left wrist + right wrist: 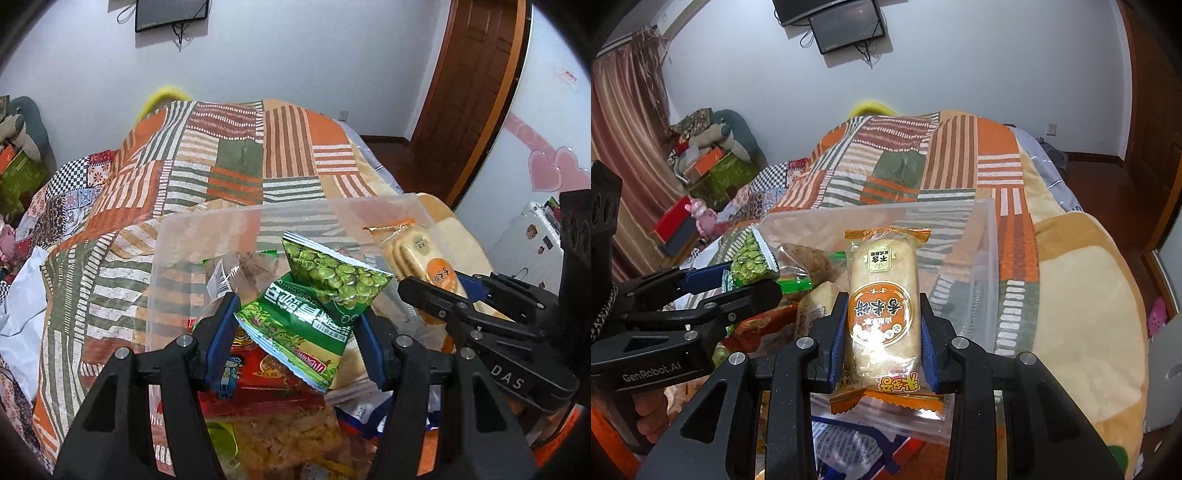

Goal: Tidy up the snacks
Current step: 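Carry the pea bag into the box with the left tool while the right tool drops the bread pack in, then grasp the orange fried-snack bag with the left tool while the right tool grasps the long biscuit pack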

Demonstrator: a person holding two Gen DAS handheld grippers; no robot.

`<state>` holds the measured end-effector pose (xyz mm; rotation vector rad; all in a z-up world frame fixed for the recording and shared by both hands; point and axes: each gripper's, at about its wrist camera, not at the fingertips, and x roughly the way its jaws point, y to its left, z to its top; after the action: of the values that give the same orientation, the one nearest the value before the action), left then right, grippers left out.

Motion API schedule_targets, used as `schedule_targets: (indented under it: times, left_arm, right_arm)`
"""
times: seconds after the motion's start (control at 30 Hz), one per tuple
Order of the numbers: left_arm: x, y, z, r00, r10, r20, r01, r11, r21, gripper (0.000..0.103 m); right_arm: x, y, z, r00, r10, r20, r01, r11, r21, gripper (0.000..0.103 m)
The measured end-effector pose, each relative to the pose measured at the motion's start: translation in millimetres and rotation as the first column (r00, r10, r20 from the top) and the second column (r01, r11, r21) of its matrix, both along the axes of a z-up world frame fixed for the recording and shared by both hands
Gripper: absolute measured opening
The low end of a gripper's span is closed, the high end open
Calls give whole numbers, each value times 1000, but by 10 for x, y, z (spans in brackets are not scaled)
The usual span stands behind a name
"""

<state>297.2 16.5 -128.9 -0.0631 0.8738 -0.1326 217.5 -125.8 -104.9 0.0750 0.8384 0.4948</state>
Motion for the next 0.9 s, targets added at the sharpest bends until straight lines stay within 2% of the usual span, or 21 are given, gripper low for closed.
schedule_targets:
  times: [0.3, 0.47, 0.63, 0.73, 0.9]
  left_arm:
    - [-35, -14, -3, 1000, -10, -11, 10, 1000, -11, 63]
    - [-153, 23, 111, 1000, -8, 12, 8, 1000, -4, 63]
    - [-369, 93, 263, 999, -3, 44, 3, 1000, 12, 63]
    - [-547, 164, 339, 998, 10, 62, -12, 1000, 20, 68]
    - [-874, 325, 392, 997, 30, 77, -33, 999, 38, 71]
  right_arm:
    - [20, 5, -58, 999, -3, -32, 2, 1000, -20, 31]
    - [-82, -35, 36, 1000, 5, -22, -5, 1000, -12, 37]
    - [-258, -73, 171, 1000, 12, 5, -12, 1000, 5, 41]
    - [-408, -77, 245, 999, 30, 11, -30, 999, 21, 43]
    - [-701, -22, 300, 997, 53, 49, -53, 999, -14, 53]
